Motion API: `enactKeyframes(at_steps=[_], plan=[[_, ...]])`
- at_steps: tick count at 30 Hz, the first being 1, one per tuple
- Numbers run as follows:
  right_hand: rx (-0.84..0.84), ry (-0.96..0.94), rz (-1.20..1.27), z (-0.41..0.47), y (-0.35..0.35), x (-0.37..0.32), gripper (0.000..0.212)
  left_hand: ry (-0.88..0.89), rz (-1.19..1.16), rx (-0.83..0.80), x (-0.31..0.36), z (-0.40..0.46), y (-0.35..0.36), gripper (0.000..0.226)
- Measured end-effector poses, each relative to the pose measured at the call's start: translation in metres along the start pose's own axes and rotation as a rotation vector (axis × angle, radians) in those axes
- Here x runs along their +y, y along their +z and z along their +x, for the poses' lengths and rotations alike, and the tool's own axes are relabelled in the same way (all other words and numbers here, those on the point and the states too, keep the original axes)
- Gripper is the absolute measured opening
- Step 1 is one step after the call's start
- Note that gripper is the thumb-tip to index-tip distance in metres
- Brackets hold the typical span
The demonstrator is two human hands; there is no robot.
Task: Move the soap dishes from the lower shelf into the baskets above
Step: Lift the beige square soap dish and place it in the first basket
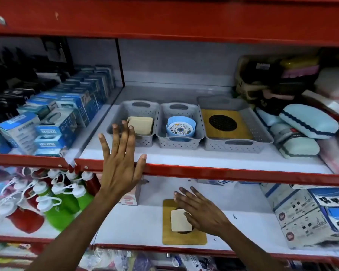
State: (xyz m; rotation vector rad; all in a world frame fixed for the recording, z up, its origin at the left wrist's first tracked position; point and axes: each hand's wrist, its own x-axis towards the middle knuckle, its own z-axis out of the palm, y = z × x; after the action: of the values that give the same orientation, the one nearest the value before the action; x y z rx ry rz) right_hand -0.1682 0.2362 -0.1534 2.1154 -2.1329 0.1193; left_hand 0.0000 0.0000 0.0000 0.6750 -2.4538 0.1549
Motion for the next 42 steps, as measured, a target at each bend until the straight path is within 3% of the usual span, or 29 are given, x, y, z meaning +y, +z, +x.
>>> enactKeyframes(at_steps=[4, 6, 16, 20, 24, 33, 37, 42], plan=[[-0.333, 0.288, 0.278, -0.004, 0.036, -0.001, 0.081, -0.024, 0.031, 0.011, 0.002, 0.001, 0.0, 0.078], [-0.451, 0.341, 0.287, -0.002, 0.042, -0.003, 0.093, -0.02, 0.029, 0.008, 0.003, 0.001, 0.002, 0.078], [-0.551, 0.43, 0.308, 0.007, 0.051, 0.0, 0.092, -0.021, 0.024, 0.02, 0.002, 0.001, 0.004, 0.077], [-0.42, 0.483, 0.391, 0.004, 0.042, -0.003, 0.1, -0.016, 0.014, 0.024, 0.001, 0.001, 0.005, 0.078], [-0.144, 0.484, 0.504, 0.001, 0.013, -0.009, 0.1, -0.016, 0.017, 0.019, 0.001, 0.002, 0.005, 0.078], [0.522, 0.166, 0.417, 0.01, -0.11, -0.041, 0.079, -0.02, -0.003, -0.004, 0.001, -0.001, 0.0, 0.08], [0.654, 0.199, 0.378, 0.026, -0.163, -0.045, 0.082, -0.067, -0.005, -0.007, -0.007, 0.0, -0.001, 0.078], [0.658, 0.417, 0.549, 0.055, -0.203, -0.034, 0.099, -0.119, -0.007, 0.018, -0.009, 0.001, 0.001, 0.079]])
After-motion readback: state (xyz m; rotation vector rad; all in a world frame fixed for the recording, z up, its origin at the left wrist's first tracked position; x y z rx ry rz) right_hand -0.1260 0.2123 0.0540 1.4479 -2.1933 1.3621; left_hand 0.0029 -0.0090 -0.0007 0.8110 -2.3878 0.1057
